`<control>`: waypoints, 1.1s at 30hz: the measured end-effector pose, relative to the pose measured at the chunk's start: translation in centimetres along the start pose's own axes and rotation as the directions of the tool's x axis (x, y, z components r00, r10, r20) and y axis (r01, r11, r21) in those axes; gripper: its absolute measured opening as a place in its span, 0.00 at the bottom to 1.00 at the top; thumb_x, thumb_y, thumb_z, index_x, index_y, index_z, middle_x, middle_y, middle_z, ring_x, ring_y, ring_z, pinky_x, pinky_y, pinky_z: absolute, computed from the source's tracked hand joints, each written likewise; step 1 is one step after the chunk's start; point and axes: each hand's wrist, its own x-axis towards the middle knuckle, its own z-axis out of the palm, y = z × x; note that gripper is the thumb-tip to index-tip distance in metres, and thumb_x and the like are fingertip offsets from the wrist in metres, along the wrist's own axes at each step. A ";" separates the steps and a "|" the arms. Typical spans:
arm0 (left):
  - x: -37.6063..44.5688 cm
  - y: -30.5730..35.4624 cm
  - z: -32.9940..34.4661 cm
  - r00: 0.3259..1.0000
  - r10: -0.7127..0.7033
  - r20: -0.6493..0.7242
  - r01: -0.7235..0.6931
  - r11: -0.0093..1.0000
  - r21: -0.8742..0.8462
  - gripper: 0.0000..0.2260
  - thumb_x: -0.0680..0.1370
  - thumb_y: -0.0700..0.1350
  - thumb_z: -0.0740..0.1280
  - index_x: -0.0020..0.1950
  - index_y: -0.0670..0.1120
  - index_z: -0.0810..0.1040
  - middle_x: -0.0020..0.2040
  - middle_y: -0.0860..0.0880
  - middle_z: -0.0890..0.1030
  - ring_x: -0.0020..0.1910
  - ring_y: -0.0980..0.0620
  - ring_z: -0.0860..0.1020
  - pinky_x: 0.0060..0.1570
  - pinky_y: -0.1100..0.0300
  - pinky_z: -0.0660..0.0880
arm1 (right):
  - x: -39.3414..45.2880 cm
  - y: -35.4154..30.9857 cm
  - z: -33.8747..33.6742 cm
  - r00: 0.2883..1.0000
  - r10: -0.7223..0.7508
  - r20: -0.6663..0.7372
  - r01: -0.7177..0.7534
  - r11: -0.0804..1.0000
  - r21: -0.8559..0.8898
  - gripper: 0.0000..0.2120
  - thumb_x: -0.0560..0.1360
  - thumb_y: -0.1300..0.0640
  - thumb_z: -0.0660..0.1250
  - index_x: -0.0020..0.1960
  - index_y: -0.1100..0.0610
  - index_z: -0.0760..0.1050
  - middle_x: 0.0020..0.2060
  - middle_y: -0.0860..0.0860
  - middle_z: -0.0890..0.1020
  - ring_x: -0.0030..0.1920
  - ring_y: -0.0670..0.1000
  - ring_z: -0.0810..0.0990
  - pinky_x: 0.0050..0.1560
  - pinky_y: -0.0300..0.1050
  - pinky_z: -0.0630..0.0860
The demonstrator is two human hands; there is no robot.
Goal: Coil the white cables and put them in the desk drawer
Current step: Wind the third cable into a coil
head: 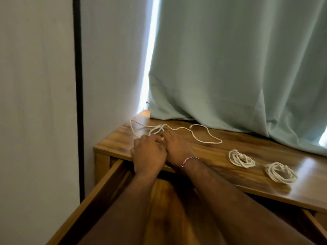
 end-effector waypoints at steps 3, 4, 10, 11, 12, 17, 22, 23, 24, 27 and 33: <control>0.7 -0.7 -0.2 1.000 -0.024 0.009 0.024 0.998 -0.050 0.11 0.81 0.45 0.62 0.59 0.52 0.82 0.56 0.49 0.80 0.59 0.49 0.74 0.61 0.48 0.75 | 3.5 -0.3 2.5 0.996 0.056 0.064 -0.054 0.998 -0.037 0.29 0.76 0.41 0.51 0.74 0.49 0.67 0.72 0.52 0.70 0.72 0.58 0.70 0.68 0.56 0.71; 0.7 -0.8 -0.2 0.999 -0.034 0.008 0.034 0.998 -0.054 0.10 0.81 0.45 0.63 0.59 0.52 0.82 0.56 0.50 0.80 0.59 0.50 0.74 0.61 0.50 0.75 | 4.2 -0.1 3.2 0.992 0.063 0.112 -0.053 0.995 -0.088 0.30 0.77 0.40 0.50 0.76 0.47 0.64 0.75 0.52 0.67 0.74 0.58 0.67 0.70 0.59 0.70; 1.4 -1.2 -0.6 0.998 -0.058 -0.038 0.057 0.998 -0.030 0.12 0.80 0.47 0.64 0.62 0.52 0.79 0.59 0.49 0.78 0.59 0.49 0.74 0.57 0.53 0.75 | 3.7 0.6 2.7 0.997 -0.049 0.052 0.040 0.986 0.160 0.13 0.76 0.43 0.61 0.50 0.47 0.82 0.50 0.53 0.83 0.53 0.54 0.80 0.52 0.48 0.75; 1.3 -1.2 -0.8 0.996 -0.071 -0.060 0.071 0.997 0.001 0.13 0.79 0.49 0.65 0.63 0.52 0.78 0.60 0.48 0.77 0.60 0.48 0.74 0.56 0.52 0.74 | 2.9 1.0 2.5 0.999 -0.052 -0.001 0.051 0.972 0.228 0.10 0.77 0.45 0.63 0.43 0.47 0.80 0.43 0.50 0.82 0.46 0.49 0.79 0.45 0.45 0.73; 1.3 -1.1 -0.9 0.993 -0.081 -0.089 0.085 0.995 0.042 0.14 0.79 0.50 0.66 0.64 0.53 0.77 0.62 0.48 0.76 0.61 0.47 0.74 0.56 0.51 0.73 | 2.1 1.3 2.4 0.999 -0.046 -0.028 0.052 0.965 0.258 0.12 0.79 0.47 0.65 0.39 0.50 0.78 0.39 0.49 0.80 0.41 0.46 0.76 0.41 0.43 0.71; 1.6 -1.4 -1.5 0.992 -0.088 -0.089 0.112 0.942 0.315 0.21 0.77 0.57 0.66 0.69 0.54 0.73 0.71 0.47 0.72 0.71 0.44 0.68 0.64 0.42 0.68 | -1.0 2.2 1.2 0.997 -0.031 -0.078 0.042 0.987 0.154 0.15 0.78 0.49 0.68 0.34 0.53 0.73 0.35 0.46 0.76 0.41 0.45 0.73 0.41 0.45 0.69; 1.9 -2.8 -1.3 0.995 -0.071 0.064 0.039 0.914 0.405 0.15 0.77 0.55 0.66 0.61 0.52 0.81 0.61 0.49 0.80 0.64 0.46 0.73 0.63 0.45 0.66 | -2.8 1.9 1.0 0.978 0.113 -0.177 -0.123 0.991 -0.044 0.13 0.78 0.45 0.63 0.37 0.50 0.74 0.41 0.49 0.80 0.48 0.51 0.76 0.47 0.47 0.74; 1.9 -2.8 -1.4 0.997 -0.041 0.072 0.008 0.914 0.406 0.14 0.77 0.52 0.67 0.61 0.53 0.82 0.59 0.50 0.80 0.63 0.47 0.73 0.62 0.46 0.66 | -3.0 1.9 1.0 0.969 0.141 -0.202 -0.153 0.987 -0.045 0.13 0.77 0.44 0.63 0.38 0.50 0.76 0.42 0.49 0.81 0.48 0.51 0.77 0.46 0.47 0.76; 1.9 -2.7 -1.5 0.996 -0.019 0.089 -0.020 0.910 0.414 0.14 0.77 0.51 0.67 0.61 0.53 0.82 0.59 0.50 0.81 0.63 0.47 0.74 0.62 0.46 0.66 | -3.1 2.0 0.9 0.963 0.157 -0.220 -0.169 0.985 -0.036 0.13 0.77 0.44 0.63 0.40 0.51 0.77 0.42 0.49 0.81 0.48 0.51 0.77 0.46 0.48 0.76; 1.8 -2.2 -1.7 0.991 0.011 0.136 -0.072 0.889 0.451 0.12 0.78 0.51 0.66 0.60 0.55 0.82 0.57 0.50 0.81 0.62 0.47 0.74 0.64 0.43 0.65 | -3.6 2.3 0.8 0.972 0.085 -0.218 -0.093 0.995 -0.024 0.13 0.77 0.42 0.63 0.43 0.49 0.77 0.43 0.47 0.80 0.49 0.49 0.76 0.48 0.47 0.76; 1.2 -1.1 -1.3 0.906 0.182 0.383 -0.325 0.878 0.351 0.16 0.76 0.64 0.64 0.56 0.57 0.83 0.58 0.55 0.81 0.64 0.50 0.75 0.68 0.37 0.59 | -5.1 2.7 0.4 0.990 -0.032 -0.141 0.027 0.999 -0.039 0.07 0.78 0.48 0.67 0.50 0.50 0.81 0.49 0.49 0.80 0.55 0.53 0.77 0.52 0.51 0.77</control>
